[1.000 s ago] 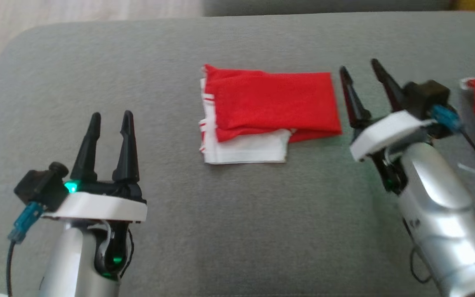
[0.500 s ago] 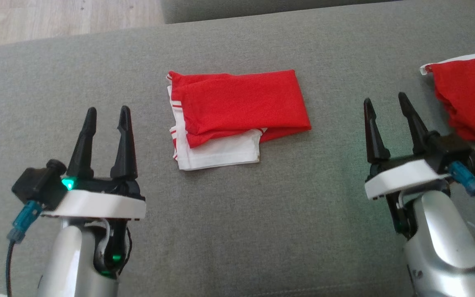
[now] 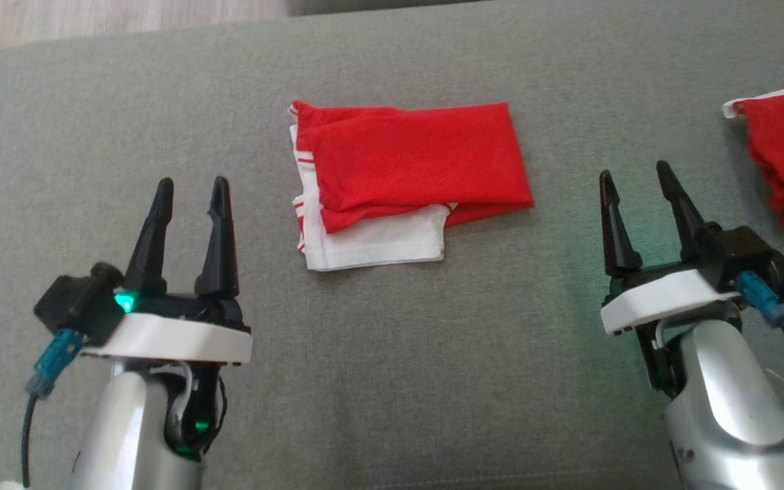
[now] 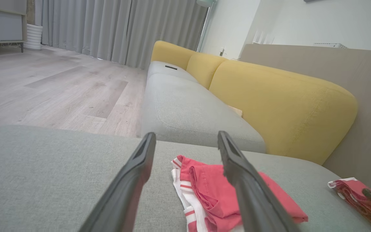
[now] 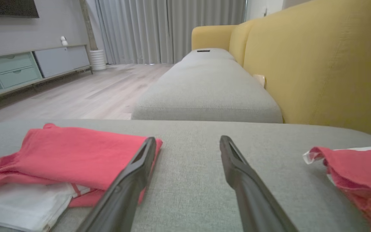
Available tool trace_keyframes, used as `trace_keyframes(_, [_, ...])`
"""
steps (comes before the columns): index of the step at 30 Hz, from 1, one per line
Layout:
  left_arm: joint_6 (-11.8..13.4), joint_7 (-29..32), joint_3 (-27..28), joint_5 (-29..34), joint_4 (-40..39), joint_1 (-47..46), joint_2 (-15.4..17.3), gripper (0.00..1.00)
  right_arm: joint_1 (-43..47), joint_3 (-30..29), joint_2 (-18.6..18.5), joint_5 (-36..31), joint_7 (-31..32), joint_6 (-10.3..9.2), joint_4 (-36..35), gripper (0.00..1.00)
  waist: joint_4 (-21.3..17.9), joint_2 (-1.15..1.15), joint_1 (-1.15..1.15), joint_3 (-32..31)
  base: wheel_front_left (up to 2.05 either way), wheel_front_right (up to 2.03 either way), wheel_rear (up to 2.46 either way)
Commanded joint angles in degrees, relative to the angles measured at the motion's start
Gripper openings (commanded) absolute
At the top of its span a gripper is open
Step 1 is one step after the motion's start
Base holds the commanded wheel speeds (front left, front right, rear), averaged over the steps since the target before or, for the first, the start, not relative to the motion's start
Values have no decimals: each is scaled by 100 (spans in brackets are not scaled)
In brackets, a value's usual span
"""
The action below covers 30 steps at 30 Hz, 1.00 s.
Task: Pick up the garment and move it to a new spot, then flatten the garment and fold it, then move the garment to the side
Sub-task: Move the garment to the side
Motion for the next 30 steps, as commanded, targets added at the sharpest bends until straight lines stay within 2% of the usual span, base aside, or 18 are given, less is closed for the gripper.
trace_keyframes(1, [-15,-28,91,23,-208,-290,60,100,-306,140,67,-33,-45,-5,-46,100,110,0,0,133,0,0,0])
trace_keyframes(11, [-40,-28,-146,-28,-149,-467,60,100,-1120,480,68,431,364,-5,870,100,480,0,0,510,0,0,0])
trace_keyframes(14, [-43,-28,-225,-59,-119,-526,60,100,-1419,539,68,962,679,-5,1331,100,615,0,0,581,0,0,0])
trace_keyframes(21, [-8,-28,-308,-120,-112,-595,60,100,-1982,625,68,1527,1144,-5,2294,100,850,0,0,686,0,0,0])
trace_keyframes(27, [18,-28,-303,-132,-107,-579,60,100,-2176,1111,68,1780,1478,-5,2856,100,867,0,0,694,0,0,0])
trace_keyframes(28, [22,-28,-292,-129,-102,-568,60,100,-2195,1206,68,1800,1481,-5,2902,77,845,0,0,684,0,0,0])
trace_keyframes(29, [20,-28,-282,-122,-94,-557,60,100,-2227,1280,68,1770,1433,-5,2941,26,811,0,0,669,0,0,0])
trace_keyframes(30, [16,-28,-270,-113,-86,-549,60,100,-2263,1351,67,1697,1357,-5,2980,0,768,0,0,646,0,0,0])
